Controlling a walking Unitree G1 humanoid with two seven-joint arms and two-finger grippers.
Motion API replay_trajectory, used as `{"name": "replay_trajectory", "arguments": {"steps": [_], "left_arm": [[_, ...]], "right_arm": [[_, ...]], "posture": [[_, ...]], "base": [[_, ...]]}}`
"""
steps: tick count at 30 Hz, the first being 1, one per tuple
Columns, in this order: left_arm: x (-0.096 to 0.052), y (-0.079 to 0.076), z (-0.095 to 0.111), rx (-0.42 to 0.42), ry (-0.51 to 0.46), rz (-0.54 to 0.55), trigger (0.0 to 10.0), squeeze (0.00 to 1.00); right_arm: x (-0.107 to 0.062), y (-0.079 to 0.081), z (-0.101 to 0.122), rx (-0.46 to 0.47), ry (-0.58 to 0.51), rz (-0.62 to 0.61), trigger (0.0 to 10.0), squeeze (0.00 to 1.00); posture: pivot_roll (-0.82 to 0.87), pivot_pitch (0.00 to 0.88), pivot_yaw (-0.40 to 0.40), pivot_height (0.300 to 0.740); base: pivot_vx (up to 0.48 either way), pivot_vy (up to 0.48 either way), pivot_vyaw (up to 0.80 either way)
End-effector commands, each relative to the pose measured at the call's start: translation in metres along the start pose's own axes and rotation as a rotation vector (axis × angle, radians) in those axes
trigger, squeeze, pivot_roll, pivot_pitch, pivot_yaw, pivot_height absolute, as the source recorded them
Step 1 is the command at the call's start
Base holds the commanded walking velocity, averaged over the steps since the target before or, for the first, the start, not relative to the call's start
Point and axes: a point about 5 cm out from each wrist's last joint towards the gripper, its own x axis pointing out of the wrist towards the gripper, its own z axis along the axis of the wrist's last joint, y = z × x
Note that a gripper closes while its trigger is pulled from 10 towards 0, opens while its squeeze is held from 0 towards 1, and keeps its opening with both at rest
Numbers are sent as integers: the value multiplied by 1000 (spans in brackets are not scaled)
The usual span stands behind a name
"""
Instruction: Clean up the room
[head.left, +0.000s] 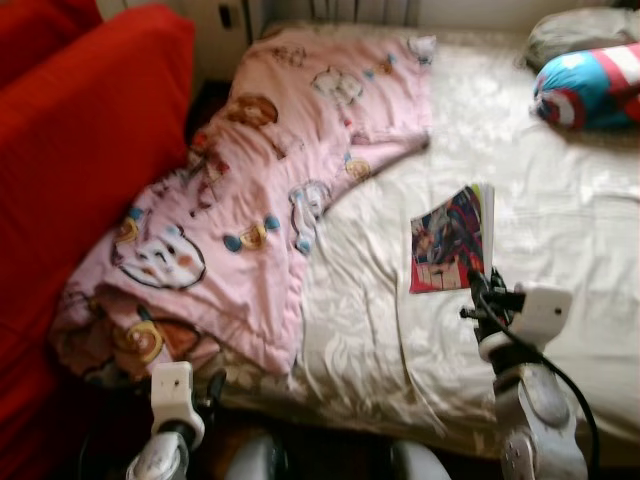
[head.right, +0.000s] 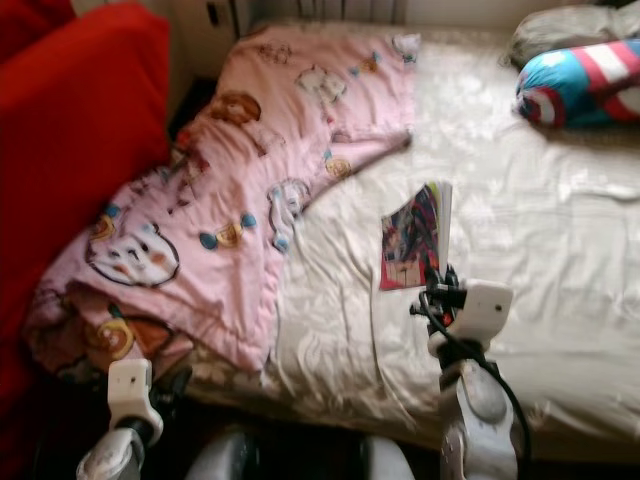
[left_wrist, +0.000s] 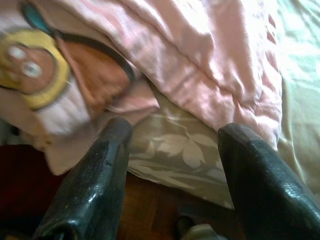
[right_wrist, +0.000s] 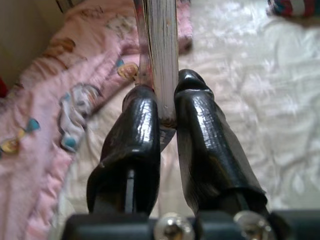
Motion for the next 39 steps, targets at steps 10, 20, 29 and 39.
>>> {"name": "replay_trajectory", "arguments": {"steps": [10, 20, 29, 39], "left_arm": [[-12, 16, -41, 8, 208, 58, 10000, 0], [-22, 18, -62, 49, 334, 62, 10000, 0], [-23, 19, -66, 53, 369, 82, 10000, 0], [-27, 20, -70, 60, 388, 81, 10000, 0]], "right_arm": [[2, -1, -3, 22, -16, -31, 10000, 0], [-1, -6, -16, 39, 32, -83, 10000, 0], [1, -7, -17, 38, 42, -96, 10000, 0], [5, 0, -18, 57, 42, -92, 10000, 0]], "posture": [[10, 59, -16, 740], [8, 75, -20, 740], [18, 123, -27, 740], [21, 144, -22, 740]], "base": [[0, 0, 0], [0, 0, 0], [0, 0, -624], [0, 0, -745]]}}
